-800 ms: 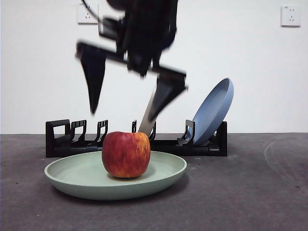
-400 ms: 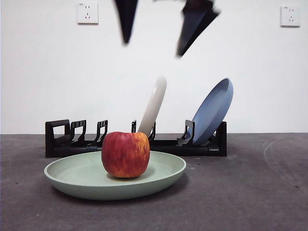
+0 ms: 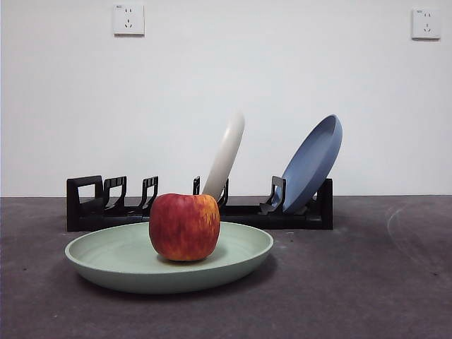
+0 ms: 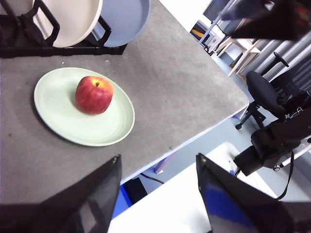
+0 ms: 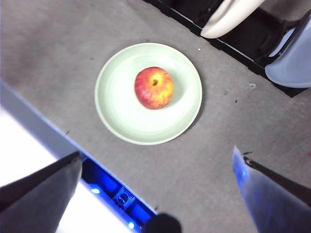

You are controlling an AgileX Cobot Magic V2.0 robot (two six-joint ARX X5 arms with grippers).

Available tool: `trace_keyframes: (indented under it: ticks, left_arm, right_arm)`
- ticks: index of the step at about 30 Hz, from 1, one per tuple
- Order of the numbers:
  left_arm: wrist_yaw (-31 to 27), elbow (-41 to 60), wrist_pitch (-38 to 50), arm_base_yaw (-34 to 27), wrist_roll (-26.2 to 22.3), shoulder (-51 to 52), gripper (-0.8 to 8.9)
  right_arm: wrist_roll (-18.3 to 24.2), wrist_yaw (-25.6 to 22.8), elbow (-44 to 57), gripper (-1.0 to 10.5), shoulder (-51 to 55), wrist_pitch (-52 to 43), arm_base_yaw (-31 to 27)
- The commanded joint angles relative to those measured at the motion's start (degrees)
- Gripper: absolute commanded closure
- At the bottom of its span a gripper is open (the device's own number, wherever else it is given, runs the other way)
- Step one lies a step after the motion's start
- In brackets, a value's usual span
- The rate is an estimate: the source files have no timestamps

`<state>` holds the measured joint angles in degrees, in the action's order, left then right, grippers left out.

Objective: Take the green plate from the plate rack,put the plate on the table,take the apple from the table,put the apple in the plate

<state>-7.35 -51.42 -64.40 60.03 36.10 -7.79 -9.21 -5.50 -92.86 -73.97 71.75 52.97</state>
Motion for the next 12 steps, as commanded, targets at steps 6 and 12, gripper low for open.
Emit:
trace_keyframes:
  ticks: [6,12]
  left_arm:
    - [-1.33,0.13,7.98,-0.09,-0.85,-10.27,5.58]
    - [-1.68,0.13,12.63,-0.09,-1.79,-20.26,5.58]
  right_arm:
    - [-3.32,-1.31,17.92,3.8,17.94,-2.56,1.40]
    - [-4.66,-3.91,29.62,3.8,28.92,-6.14,1.40]
